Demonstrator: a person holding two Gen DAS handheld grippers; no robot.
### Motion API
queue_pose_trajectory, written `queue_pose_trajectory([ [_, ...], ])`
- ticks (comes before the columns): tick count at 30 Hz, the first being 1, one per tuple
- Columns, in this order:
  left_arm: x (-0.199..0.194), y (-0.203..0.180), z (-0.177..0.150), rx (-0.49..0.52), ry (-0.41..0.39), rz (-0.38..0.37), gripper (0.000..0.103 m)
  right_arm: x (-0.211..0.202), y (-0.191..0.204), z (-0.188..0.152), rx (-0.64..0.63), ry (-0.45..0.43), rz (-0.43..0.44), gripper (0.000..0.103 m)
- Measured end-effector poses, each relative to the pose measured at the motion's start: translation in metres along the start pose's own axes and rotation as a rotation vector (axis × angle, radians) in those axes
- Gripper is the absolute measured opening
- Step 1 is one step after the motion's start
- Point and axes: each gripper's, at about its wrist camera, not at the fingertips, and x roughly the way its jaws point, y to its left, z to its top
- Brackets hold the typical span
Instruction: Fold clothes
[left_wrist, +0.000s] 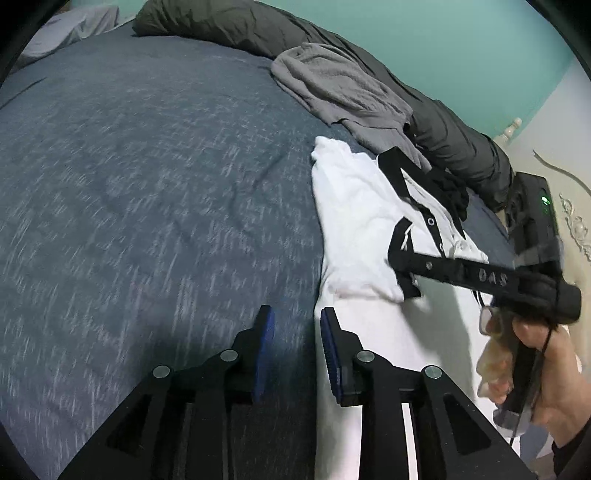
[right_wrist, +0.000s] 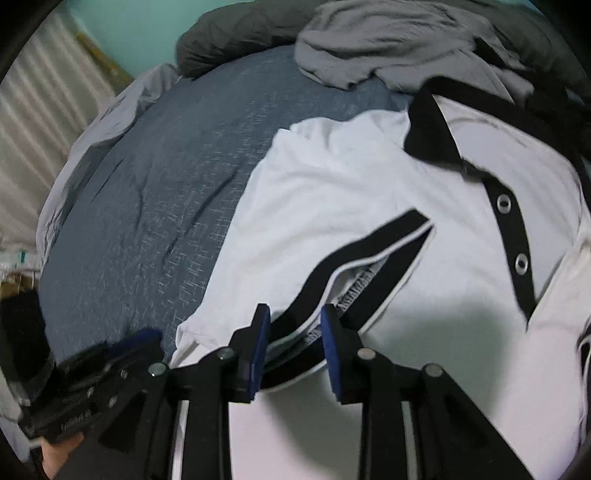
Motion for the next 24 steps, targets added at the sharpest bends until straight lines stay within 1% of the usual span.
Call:
queue_pose_trajectory([
  [3, -0.012, 0.003, -0.009, -0.02, -0.01, 0.008, 0.028, 0.0, 0.001, -0.004, 0.018, -0.005, 0.017, 0.027],
  [4, -0.015, 0.003, -0.011, -0.016, -0.017, 0.015, 0.028, 0.0, 0.002, -0.005, 0.023, -0.002, 0.02, 0.026],
  [5, -0.017, 0.003, -0.012, -0.013, -0.021, 0.018, 0.028, 0.001, 0.002, -0.007, 0.029, 0.001, 0.024, 0.015],
  [6, -0.017, 0.004, -0.012, -0.012, -0.024, 0.018, 0.028, 0.001, 0.003, -0.008, 0.033, 0.001, 0.026, 0.008],
  [8, -0.017, 0.005, -0.013, -0.017, -0.023, 0.012, 0.028, -0.004, 0.003, -0.012, 0.04, -0.012, 0.022, 0.004],
  [12, -0.014, 0.007, -0.012, -0.013, -0.021, 0.016, 0.028, -0.012, 0.002, -0.02, 0.05, -0.035, -0.011, 0.003],
  [15, -0.015, 0.008, -0.011, -0.013, -0.026, 0.014, 0.028, -0.01, 0.003, -0.028, 0.048, -0.034, -0.033, 0.003],
  [18, -0.016, 0.009, -0.01, -0.014, -0.032, 0.015, 0.028, -0.009, 0.004, -0.032, 0.03, -0.041, -0.039, 0.006],
  [21, -0.017, 0.013, -0.009, -0.024, -0.036, 0.016, 0.028, -0.021, -0.002, -0.034, 0.045, -0.104, -0.039, 0.011],
  [23, -0.016, 0.014, -0.008, -0.027, -0.037, 0.017, 0.028, -0.031, -0.004, -0.033, 0.047, -0.163, -0.056, 0.012],
  [24, -0.016, 0.014, -0.009, -0.025, -0.037, 0.018, 0.028, -0.033, -0.005, -0.031, 0.049, -0.177, -0.061, 0.012],
])
